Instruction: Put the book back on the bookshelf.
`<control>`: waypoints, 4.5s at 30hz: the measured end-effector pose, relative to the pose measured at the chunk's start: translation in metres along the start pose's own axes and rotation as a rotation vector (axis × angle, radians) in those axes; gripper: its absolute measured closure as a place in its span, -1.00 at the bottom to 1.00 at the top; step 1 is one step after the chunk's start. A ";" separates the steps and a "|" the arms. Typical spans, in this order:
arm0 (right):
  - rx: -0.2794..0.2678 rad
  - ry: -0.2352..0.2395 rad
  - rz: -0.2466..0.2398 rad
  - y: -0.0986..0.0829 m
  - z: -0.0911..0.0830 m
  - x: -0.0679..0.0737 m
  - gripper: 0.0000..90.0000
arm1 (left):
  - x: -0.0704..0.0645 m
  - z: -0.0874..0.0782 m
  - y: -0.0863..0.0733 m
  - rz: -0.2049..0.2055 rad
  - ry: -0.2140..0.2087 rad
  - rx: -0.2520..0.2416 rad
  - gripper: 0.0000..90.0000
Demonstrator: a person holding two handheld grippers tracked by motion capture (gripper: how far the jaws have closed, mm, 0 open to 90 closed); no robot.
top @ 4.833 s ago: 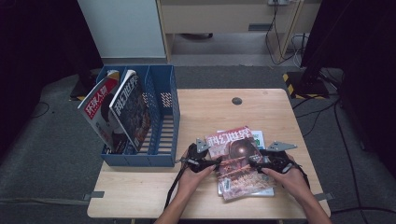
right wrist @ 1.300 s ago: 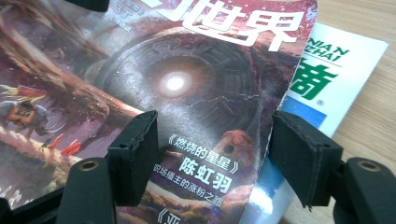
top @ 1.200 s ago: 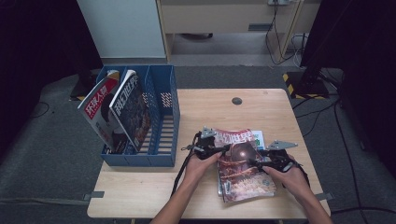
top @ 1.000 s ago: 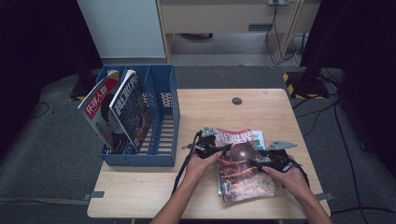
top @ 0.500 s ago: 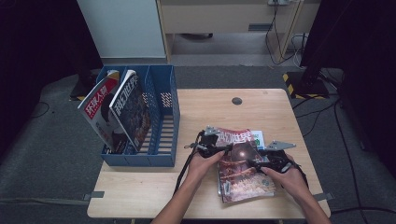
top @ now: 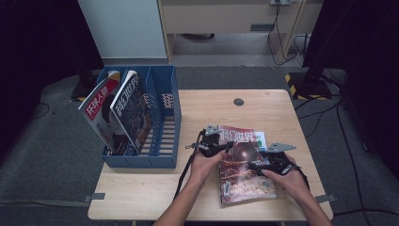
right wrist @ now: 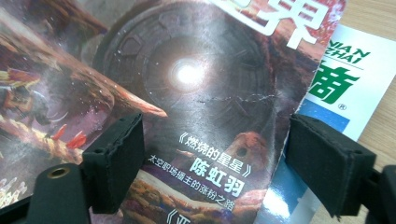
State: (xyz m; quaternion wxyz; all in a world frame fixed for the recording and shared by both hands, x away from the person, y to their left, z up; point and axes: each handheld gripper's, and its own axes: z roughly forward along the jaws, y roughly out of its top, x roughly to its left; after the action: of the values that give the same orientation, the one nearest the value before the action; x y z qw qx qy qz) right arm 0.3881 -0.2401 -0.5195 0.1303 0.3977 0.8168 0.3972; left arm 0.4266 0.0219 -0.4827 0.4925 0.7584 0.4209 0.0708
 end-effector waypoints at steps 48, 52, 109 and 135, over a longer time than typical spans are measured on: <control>-0.054 0.145 0.103 0.002 -0.010 -0.013 -0.30 | -0.038 -0.028 0.030 0.201 -0.095 -0.080 0.83; -0.062 0.142 0.090 0.004 -0.013 -0.014 -0.13 | -0.034 -0.030 0.032 0.210 -0.106 -0.083 0.84; -0.166 -0.031 -0.174 0.083 -0.077 -0.015 0.65 | -0.022 -0.061 0.065 0.315 -0.104 -0.222 0.81; -0.208 -0.049 -0.218 0.093 -0.089 -0.008 0.76 | -0.032 -0.069 0.067 0.372 -0.119 -0.289 0.84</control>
State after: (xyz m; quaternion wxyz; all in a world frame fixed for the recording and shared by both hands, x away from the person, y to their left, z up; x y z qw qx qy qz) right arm 0.3968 -0.2603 -0.3923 0.2331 0.3007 0.8061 0.4533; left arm 0.4086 0.0359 -0.3843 0.5983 0.7475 0.2297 0.1749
